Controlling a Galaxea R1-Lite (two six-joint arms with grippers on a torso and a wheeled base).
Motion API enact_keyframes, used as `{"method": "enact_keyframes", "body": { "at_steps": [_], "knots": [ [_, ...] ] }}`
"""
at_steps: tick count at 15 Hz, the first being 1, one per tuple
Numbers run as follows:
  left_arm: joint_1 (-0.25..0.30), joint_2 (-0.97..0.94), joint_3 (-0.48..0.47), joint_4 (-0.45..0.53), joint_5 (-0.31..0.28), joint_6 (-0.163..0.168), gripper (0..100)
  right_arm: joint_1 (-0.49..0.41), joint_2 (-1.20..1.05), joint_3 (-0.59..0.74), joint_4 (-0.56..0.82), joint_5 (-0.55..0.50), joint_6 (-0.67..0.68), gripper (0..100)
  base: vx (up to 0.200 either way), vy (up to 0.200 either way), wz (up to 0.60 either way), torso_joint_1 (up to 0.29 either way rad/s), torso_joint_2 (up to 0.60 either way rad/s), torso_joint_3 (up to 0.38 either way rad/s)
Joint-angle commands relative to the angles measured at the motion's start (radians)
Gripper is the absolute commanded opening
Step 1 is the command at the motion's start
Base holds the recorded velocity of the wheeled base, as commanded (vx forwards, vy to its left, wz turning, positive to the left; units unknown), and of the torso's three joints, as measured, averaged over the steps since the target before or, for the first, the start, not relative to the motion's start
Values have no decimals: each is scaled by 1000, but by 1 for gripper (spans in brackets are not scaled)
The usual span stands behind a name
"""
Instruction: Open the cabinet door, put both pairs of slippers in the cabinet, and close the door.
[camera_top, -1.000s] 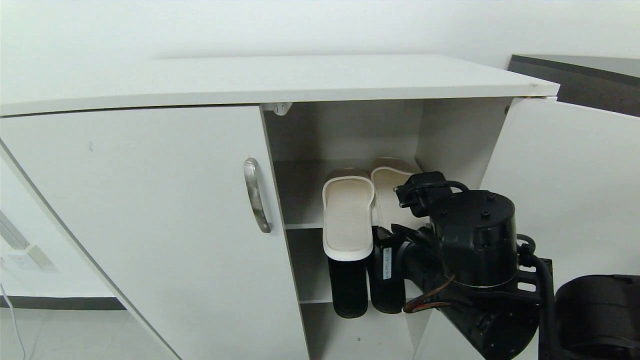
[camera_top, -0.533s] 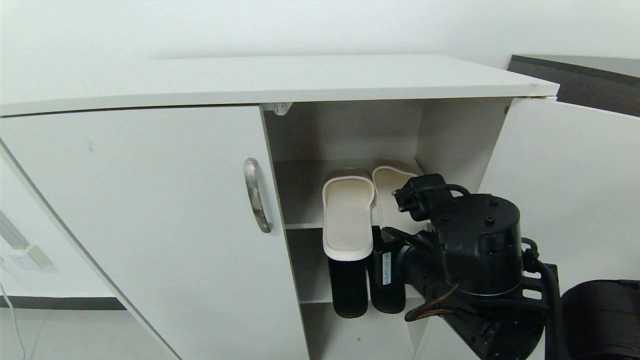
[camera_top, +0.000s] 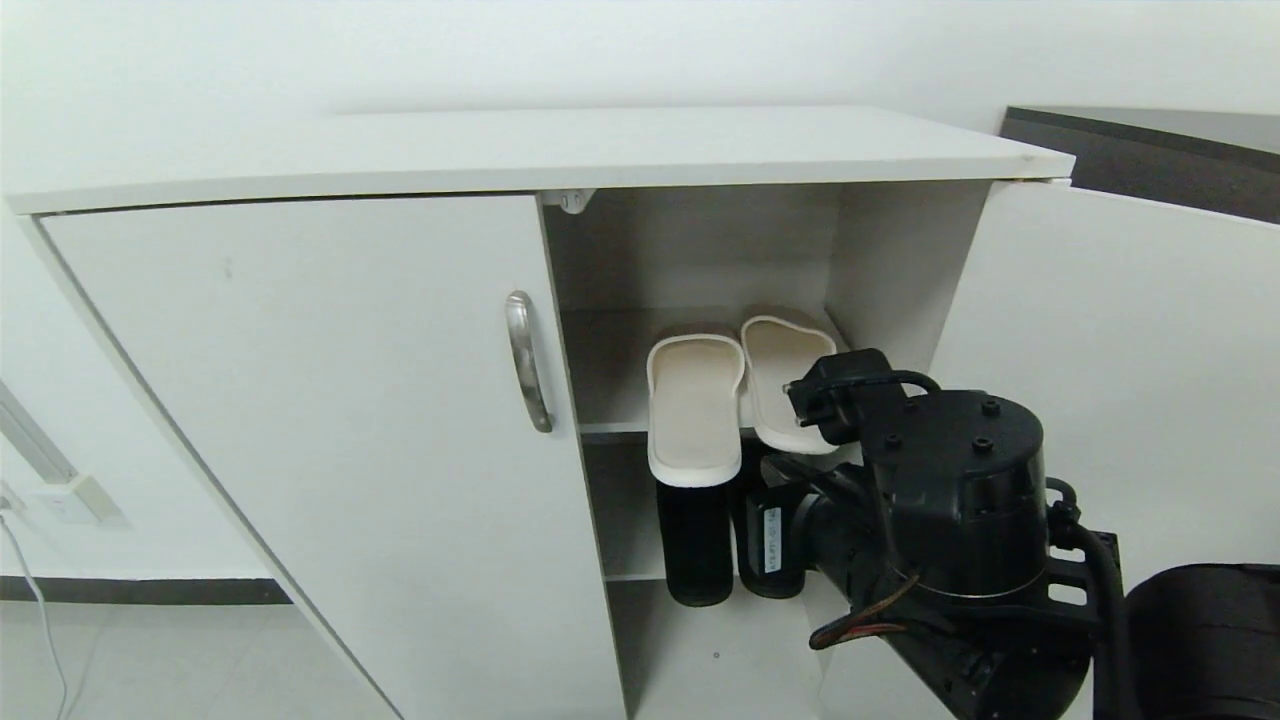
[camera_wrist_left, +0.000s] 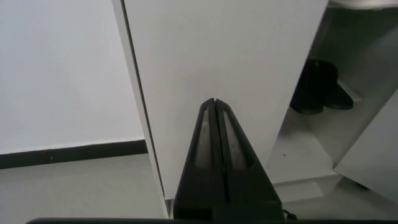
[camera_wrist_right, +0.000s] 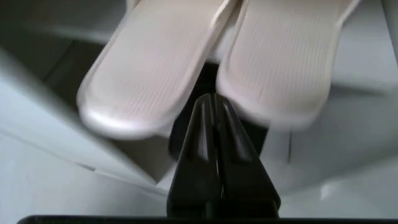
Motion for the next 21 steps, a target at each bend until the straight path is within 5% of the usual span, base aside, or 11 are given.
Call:
{"method": "enact_keyframes", "body": {
  "at_steps": [1, 15, 21],
  "knots": [
    [1, 1, 0, 0, 0, 0, 0, -1, 3, -1, 0, -1, 0, 0, -200, 0, 0, -7, 2, 7],
    [1, 1, 0, 0, 0, 0, 0, -4, 4, 45, -1, 30, 3, 0, -200, 0, 0, 2, 3, 4],
    [1, 1, 0, 0, 0, 0, 0, -4, 26, 59, -3, 41, 2, 0, 0, 0, 0, 0, 0, 0]
  ]
}}
